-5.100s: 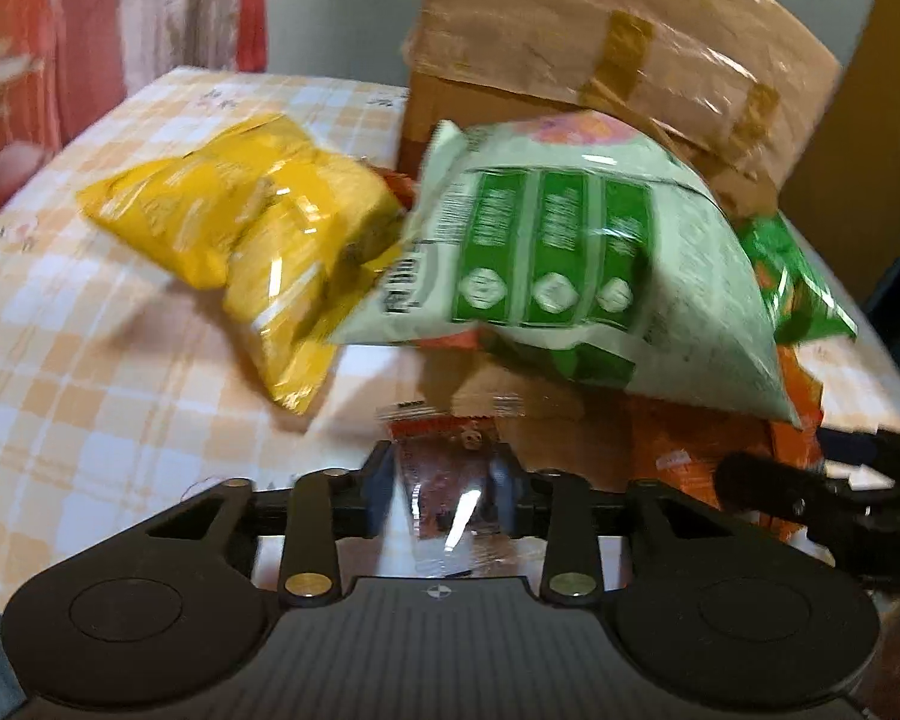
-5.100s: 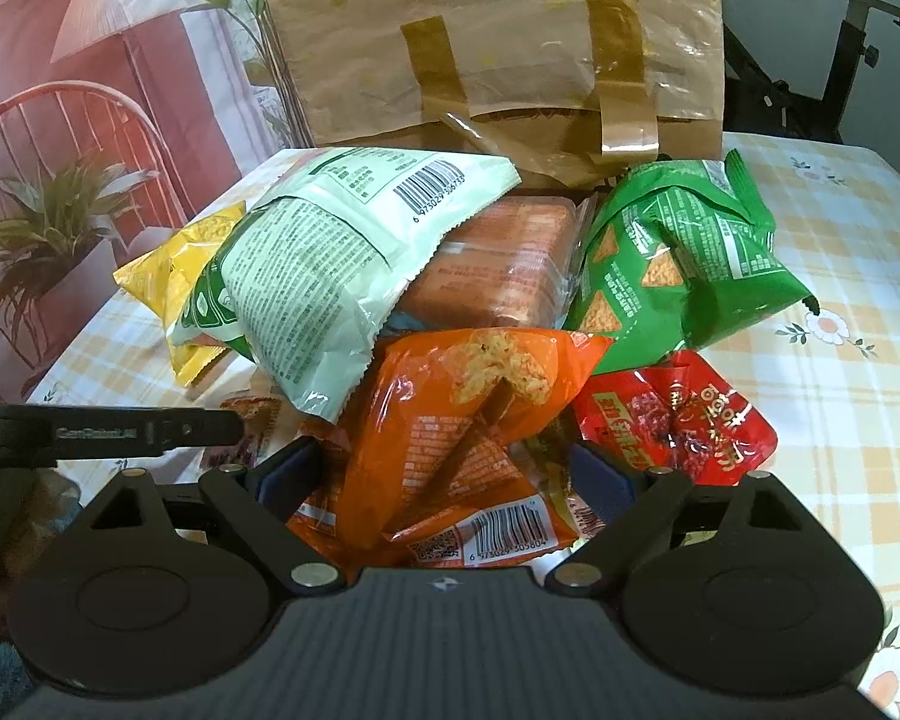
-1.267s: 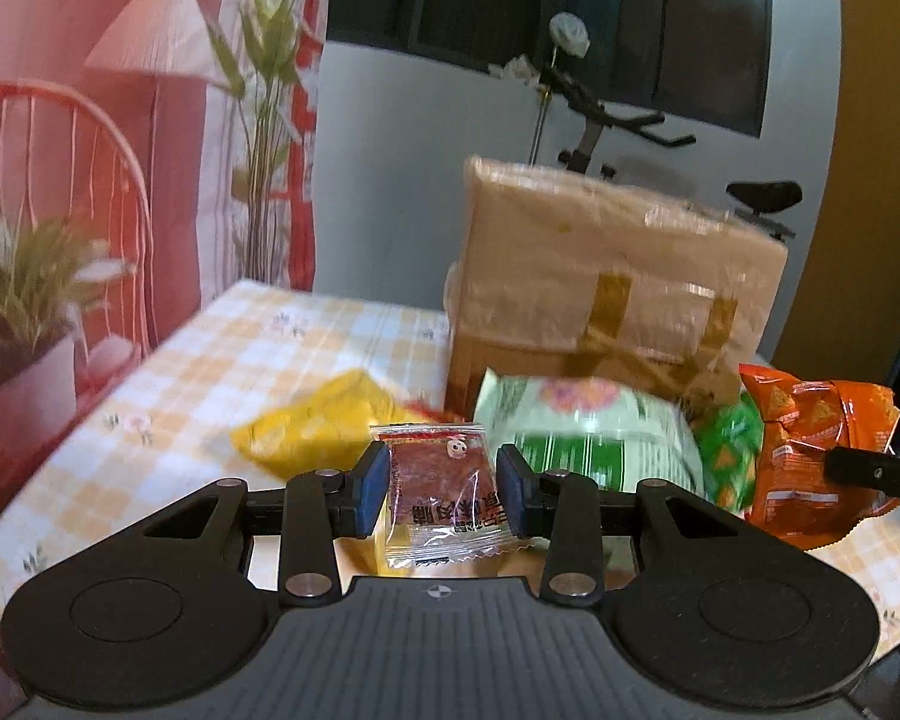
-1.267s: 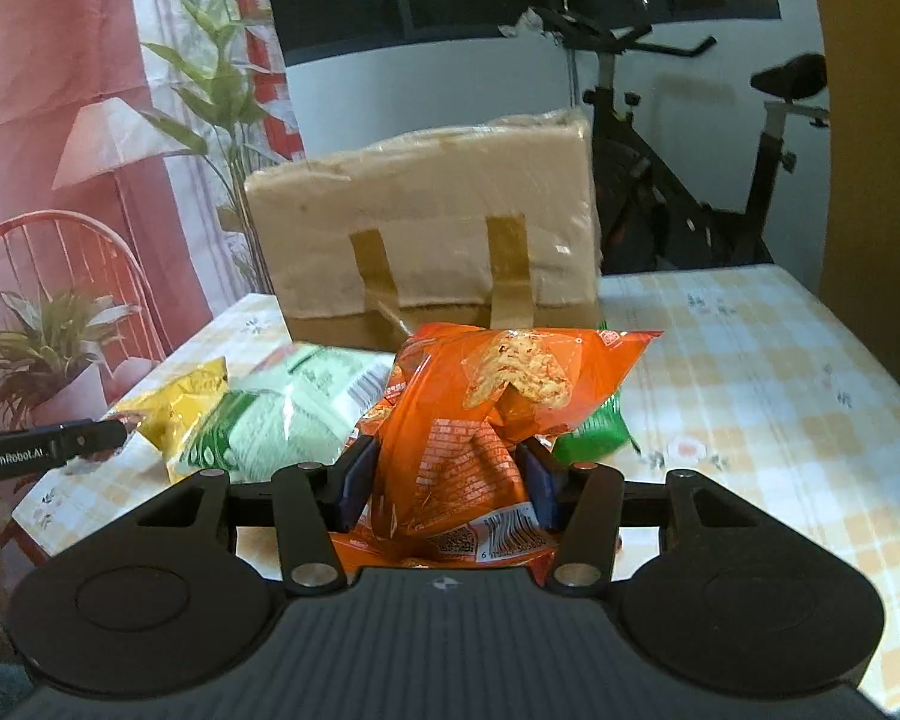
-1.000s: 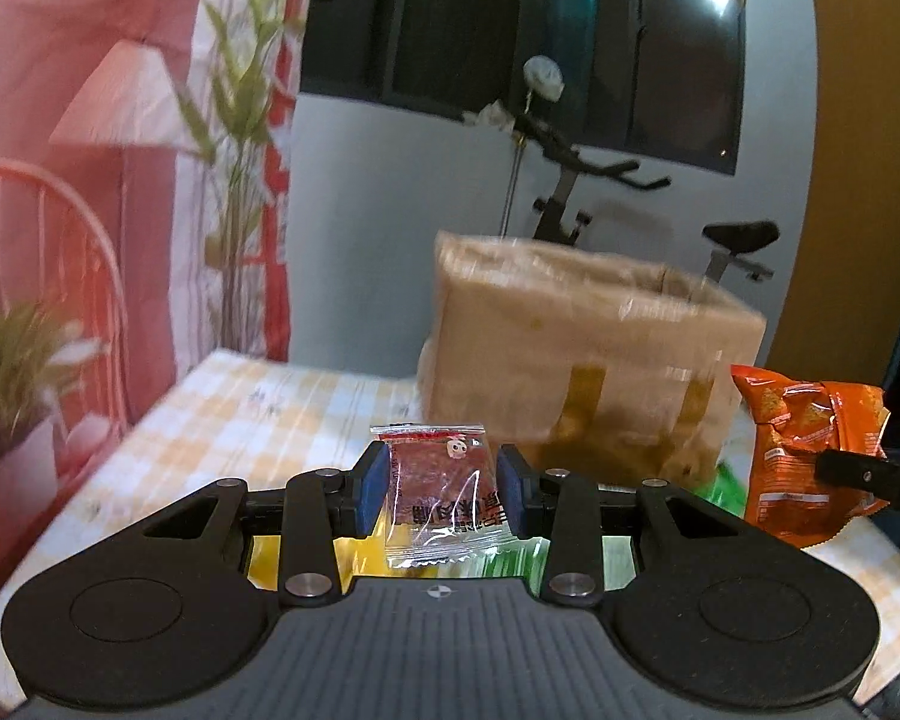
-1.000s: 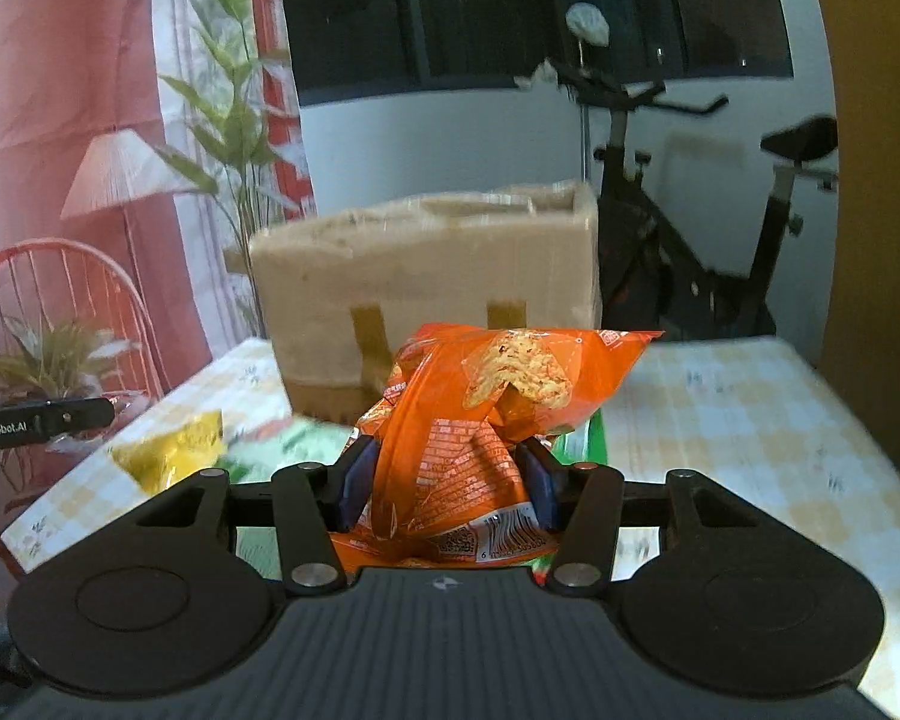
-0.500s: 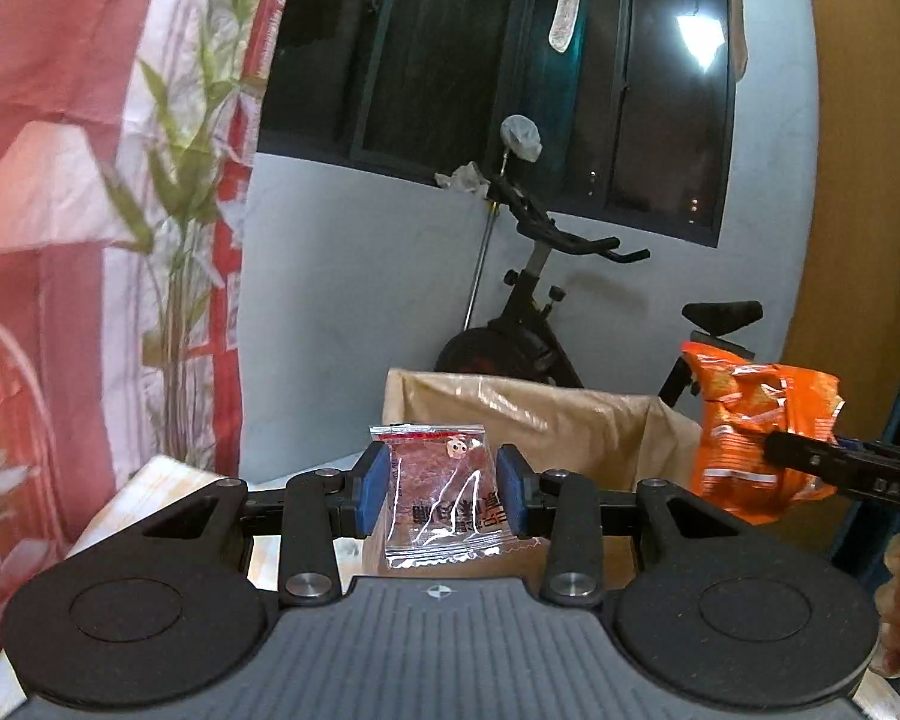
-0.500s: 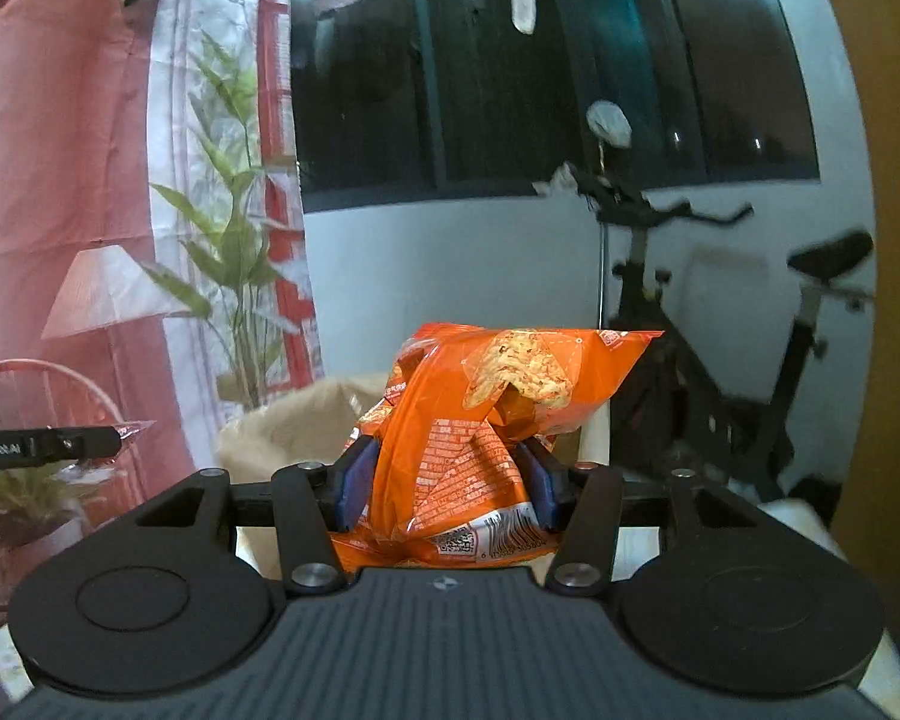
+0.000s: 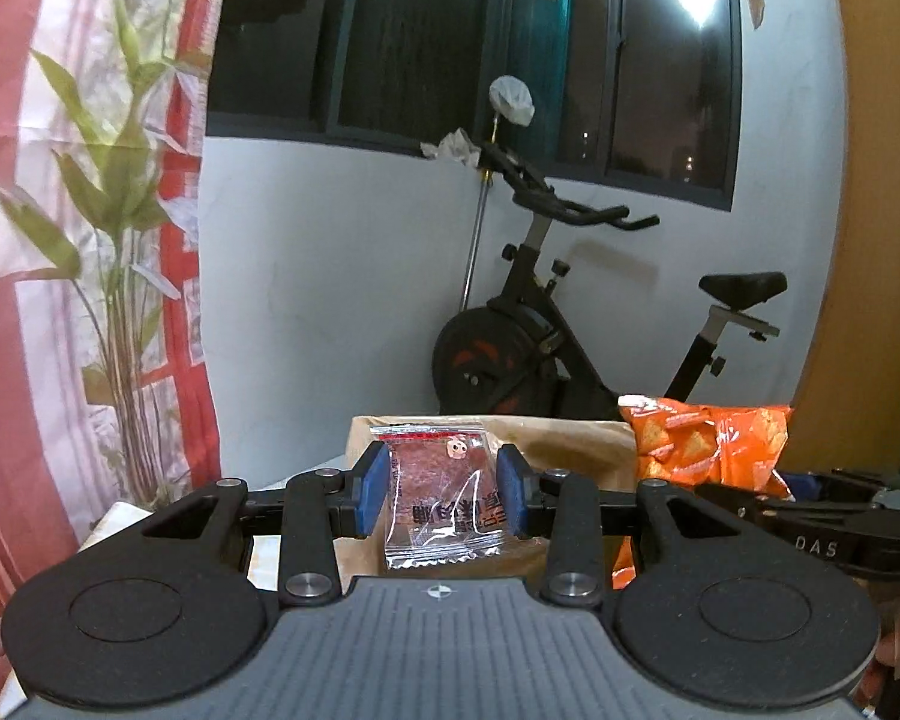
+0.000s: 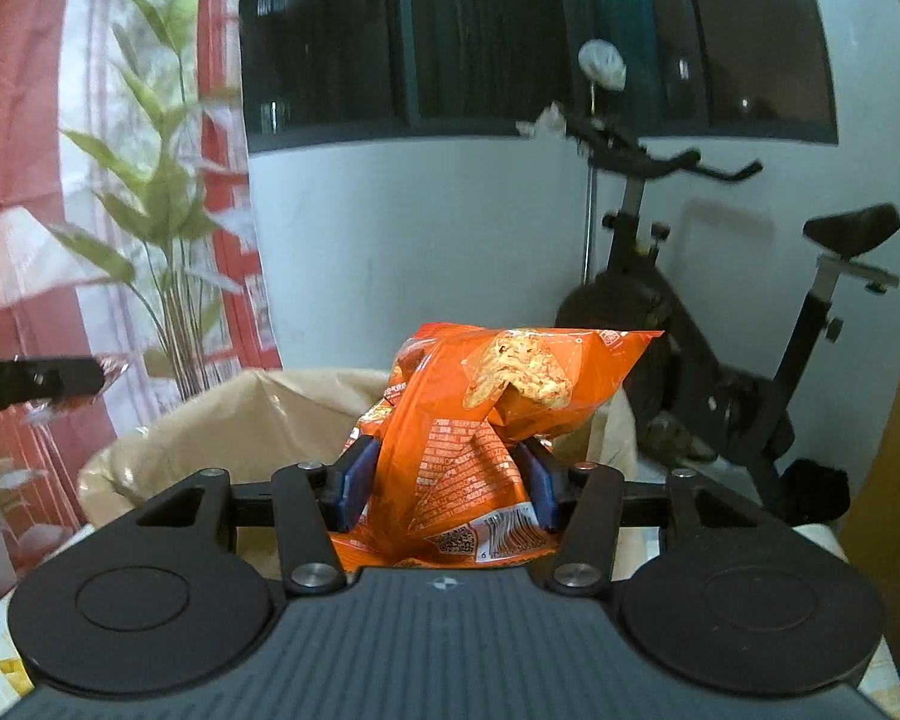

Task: Organize snacks
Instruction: 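Carry both packets over the box and open both tools to drop them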

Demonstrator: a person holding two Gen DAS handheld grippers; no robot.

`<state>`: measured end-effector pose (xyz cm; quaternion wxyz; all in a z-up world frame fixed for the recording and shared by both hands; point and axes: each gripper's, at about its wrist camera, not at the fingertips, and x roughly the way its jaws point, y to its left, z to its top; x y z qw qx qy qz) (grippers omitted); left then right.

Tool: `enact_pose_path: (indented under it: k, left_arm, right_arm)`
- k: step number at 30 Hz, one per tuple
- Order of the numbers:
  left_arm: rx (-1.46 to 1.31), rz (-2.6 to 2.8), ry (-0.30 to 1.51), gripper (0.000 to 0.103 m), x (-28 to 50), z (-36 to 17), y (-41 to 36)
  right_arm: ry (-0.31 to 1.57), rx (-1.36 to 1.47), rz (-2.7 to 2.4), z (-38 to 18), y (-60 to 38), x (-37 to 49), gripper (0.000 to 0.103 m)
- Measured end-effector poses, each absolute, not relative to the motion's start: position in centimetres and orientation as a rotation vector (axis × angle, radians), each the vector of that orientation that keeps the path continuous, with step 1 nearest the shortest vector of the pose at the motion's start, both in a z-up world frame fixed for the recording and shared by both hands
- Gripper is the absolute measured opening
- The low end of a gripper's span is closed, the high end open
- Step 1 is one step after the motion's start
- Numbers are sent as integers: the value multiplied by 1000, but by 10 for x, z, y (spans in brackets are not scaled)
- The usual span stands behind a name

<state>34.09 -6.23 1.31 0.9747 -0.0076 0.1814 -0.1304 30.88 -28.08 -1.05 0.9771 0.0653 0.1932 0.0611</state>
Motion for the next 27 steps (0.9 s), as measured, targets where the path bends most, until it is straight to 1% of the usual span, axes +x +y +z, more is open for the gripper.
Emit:
enact_pose_path:
  k: [5, 11, 13, 14, 15, 16, 18, 21, 27]
  left_arm:
    - [17, -277, 396, 41, 357, 5, -76]
    - [30, -299, 442, 43, 371, -4, -85]
    - [20, -309, 455, 49, 372, -6, -86]
    - [22, -309, 457, 55, 373, -6, -85]
    - [28, -305, 457, 58, 371, -6, -86]
    - [36, -301, 455, 59, 369, -6, -86]
    - [49, -297, 455, 62, 366, -5, -85]
    - [49, -299, 457, 65, 360, -4, -80]
    - [40, -283, 468, 66, 343, 0, -65]
  right_arm:
    - [463, 176, 127, -22, -292, 322, 54]
    - [525, 163, 113, -32, -301, 324, 55]
    - [531, 152, 118, -33, -302, 322, 55]
    - [531, 142, 122, -32, -301, 321, 57]
    - [527, 133, 123, -31, -301, 318, 63]
    - [522, 127, 123, -30, -300, 316, 65]
    - [518, 124, 124, -28, -299, 311, 67]
    - [521, 139, 120, -27, -298, 305, 67]
    - [510, 155, 112, -22, -297, 288, 67]
